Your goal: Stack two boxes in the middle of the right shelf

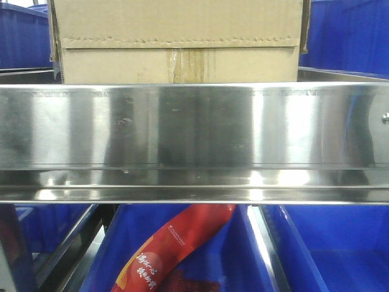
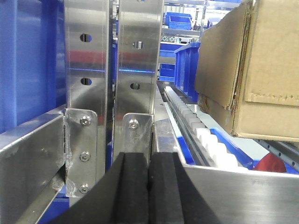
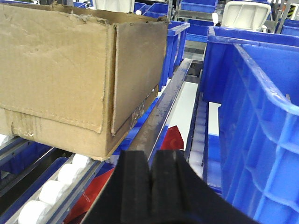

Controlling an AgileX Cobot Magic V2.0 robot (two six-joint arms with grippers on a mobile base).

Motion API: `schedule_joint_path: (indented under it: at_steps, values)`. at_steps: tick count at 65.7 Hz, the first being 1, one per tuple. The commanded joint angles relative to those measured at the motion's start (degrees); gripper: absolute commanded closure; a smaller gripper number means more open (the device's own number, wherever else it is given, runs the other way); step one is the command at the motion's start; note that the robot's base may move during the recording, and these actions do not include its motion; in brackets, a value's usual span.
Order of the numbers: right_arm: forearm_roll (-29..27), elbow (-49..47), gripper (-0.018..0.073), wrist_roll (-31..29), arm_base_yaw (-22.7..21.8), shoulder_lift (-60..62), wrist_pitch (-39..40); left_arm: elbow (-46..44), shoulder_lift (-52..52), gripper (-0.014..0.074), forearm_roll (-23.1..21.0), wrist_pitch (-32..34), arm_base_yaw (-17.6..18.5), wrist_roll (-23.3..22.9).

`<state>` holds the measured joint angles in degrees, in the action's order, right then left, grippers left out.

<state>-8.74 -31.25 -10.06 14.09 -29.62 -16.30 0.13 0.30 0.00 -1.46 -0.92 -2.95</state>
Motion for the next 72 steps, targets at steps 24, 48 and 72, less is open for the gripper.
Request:
schedule_joint_path:
  at_steps: [24, 48, 72]
  values:
    - [0.55, 0.02, 0.0715, -0.53, -0.14, 0.22, 1.46, -0.13, -0.30, 0.0708, 0.00, 0.94, -0.17, 0.28]
    - [4.02, 7.01, 0.0715, 5.28, -4.98, 6.82, 8.36, -0.13, -0.30, 0.0708, 0.00, 0.94, -0.17, 0.28]
    - [5.57, 25.72, 0.0715, 7.71, -14.18, 25.63, 11.64, -0.13, -0.30, 0.0708, 0.00, 0.94, -0.17, 0.28]
